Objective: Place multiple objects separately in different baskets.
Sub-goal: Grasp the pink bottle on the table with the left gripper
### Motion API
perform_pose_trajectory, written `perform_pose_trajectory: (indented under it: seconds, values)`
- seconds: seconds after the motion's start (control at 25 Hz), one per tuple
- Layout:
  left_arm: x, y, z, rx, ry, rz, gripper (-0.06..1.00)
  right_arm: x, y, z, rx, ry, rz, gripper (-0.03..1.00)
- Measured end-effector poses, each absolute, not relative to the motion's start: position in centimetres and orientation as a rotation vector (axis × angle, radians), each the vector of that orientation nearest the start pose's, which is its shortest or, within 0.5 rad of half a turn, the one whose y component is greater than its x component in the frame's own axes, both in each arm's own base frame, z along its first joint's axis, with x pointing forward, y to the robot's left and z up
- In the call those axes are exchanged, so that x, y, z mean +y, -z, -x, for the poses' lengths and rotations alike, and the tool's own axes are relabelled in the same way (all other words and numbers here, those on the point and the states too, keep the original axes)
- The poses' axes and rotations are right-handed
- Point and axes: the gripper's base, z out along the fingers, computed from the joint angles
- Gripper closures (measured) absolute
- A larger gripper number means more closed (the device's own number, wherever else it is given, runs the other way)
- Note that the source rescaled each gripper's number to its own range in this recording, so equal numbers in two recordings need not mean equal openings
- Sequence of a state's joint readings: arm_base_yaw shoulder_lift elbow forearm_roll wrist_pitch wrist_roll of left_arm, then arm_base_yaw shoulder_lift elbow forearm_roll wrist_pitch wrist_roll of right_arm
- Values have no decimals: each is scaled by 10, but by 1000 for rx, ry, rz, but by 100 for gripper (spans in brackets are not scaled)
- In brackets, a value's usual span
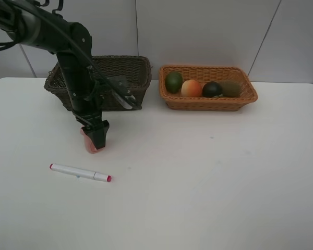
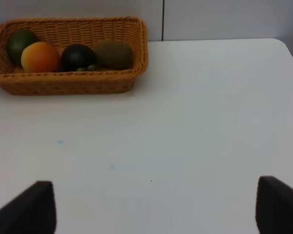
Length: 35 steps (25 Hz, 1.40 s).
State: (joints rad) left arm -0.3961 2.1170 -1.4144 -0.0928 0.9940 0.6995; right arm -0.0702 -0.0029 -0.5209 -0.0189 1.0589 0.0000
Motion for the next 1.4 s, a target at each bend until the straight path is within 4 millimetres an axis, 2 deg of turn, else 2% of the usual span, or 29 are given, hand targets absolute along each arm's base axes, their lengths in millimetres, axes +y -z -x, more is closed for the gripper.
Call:
perform_pose_trajectory:
  seconds: [0.08, 0.16, 0.32, 0.36, 1.28, 1.4]
  values:
    - [-158, -127, -361, 2744, 129, -1578, 1, -1, -283, 8, 2018, 67, -72, -1]
    - [-159, -127, -360, 2745, 131, -1576, 15, -1, -283, 8, 2018, 67, -72, -1]
    - [-158, -127, -361, 2751, 128, -1575, 62, -1, -283, 8, 2018, 67, -72, -1]
    - [-159, -127, -360, 2755, 134, -1569, 65, -1, -283, 8, 2018, 67, -72, -1]
    - [-157, -126, -357, 2793, 146, -1581, 64, -1, -283, 8, 2018, 67, -72, -1]
    - [-157, -133, -357, 2775, 128, -1582, 64, -1, -283, 8, 2018, 67, -72, -1]
